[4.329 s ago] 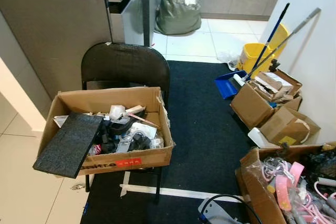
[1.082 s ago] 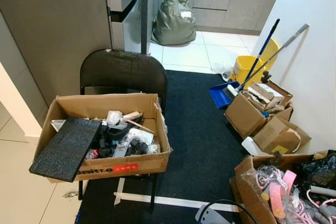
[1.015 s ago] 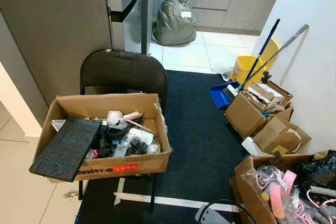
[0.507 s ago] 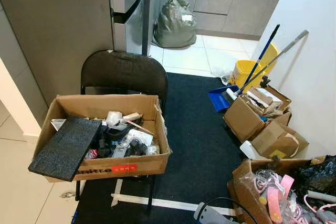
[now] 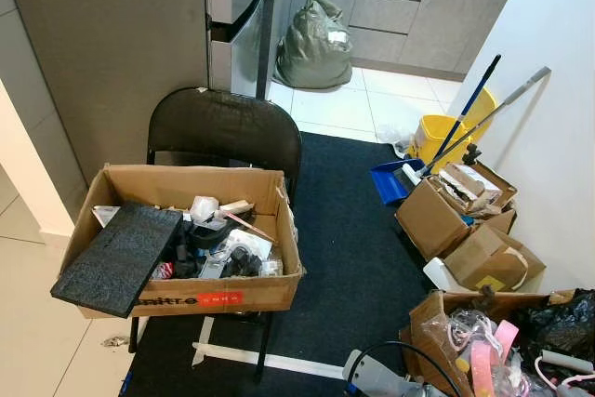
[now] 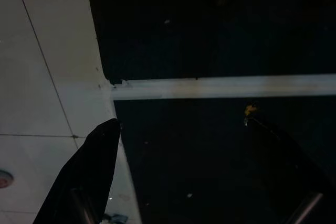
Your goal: Picking trash to rubbish bin
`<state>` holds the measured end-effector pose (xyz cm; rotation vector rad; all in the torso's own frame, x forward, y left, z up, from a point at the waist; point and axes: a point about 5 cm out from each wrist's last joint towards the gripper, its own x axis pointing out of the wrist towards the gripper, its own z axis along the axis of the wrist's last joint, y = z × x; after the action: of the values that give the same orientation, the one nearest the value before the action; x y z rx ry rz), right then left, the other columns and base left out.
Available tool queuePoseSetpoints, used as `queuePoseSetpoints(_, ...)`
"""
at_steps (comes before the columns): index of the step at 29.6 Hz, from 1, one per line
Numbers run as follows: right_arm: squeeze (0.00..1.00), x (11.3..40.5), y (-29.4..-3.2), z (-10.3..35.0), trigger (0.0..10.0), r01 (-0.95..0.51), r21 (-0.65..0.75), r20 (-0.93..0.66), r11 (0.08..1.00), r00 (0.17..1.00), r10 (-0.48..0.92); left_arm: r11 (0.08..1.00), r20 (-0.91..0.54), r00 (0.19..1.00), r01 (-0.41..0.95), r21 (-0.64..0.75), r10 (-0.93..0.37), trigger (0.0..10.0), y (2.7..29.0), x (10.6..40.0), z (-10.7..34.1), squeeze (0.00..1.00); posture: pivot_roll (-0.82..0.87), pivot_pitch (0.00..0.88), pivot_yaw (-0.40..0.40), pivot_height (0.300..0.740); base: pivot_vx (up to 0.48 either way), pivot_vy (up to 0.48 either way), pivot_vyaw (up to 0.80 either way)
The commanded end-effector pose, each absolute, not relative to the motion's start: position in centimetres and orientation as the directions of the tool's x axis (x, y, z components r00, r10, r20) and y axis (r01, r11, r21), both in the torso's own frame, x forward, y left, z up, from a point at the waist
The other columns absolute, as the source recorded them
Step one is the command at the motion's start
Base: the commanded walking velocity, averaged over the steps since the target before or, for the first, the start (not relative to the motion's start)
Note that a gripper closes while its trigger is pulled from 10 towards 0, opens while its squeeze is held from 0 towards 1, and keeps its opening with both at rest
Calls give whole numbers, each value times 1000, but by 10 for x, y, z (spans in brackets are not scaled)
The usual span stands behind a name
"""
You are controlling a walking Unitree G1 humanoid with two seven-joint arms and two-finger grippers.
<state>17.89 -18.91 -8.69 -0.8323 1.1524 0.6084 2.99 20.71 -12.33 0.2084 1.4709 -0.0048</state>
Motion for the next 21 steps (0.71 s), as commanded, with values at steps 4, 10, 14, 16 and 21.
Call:
queuePoseSetpoints(4,0,188,-199,-81,10000,-782,-282,-945,556,327,-19,986,-982,133,86,144,131,10000,206,39,-123,0,170,0,-119,740,0,0,0)
queuePoseSetpoints(10,0,195,-218,-74,10000,-687,-312,-931,656,360,-65,986,-986,121,102,131,118,10000,200,40,-124,0,66,0,-59,740,0,0,0)
queuePoseSetpoints(14,0,195,-229,-72,10000,-640,-339,-921,690,376,-104,979,-985,124,147,138,120,10000,200,43,-123,0,35,0,-57,740,0,0,0)
queuePoseSetpoints(16,0,195,-238,-70,10000,-578,-324,-920,749,377,-108,967,-977,157,186,174,146,10000,212,54,-120,0,49,0,-46,740,0,0,0)
queuePoseSetpoints(21,0,195,-248,-66,10000,-567,-349,-913,746,384,-136,955,-968,194,219,199,157,10000,222,67,-116,0,23,0,-22,740,0,0,0)
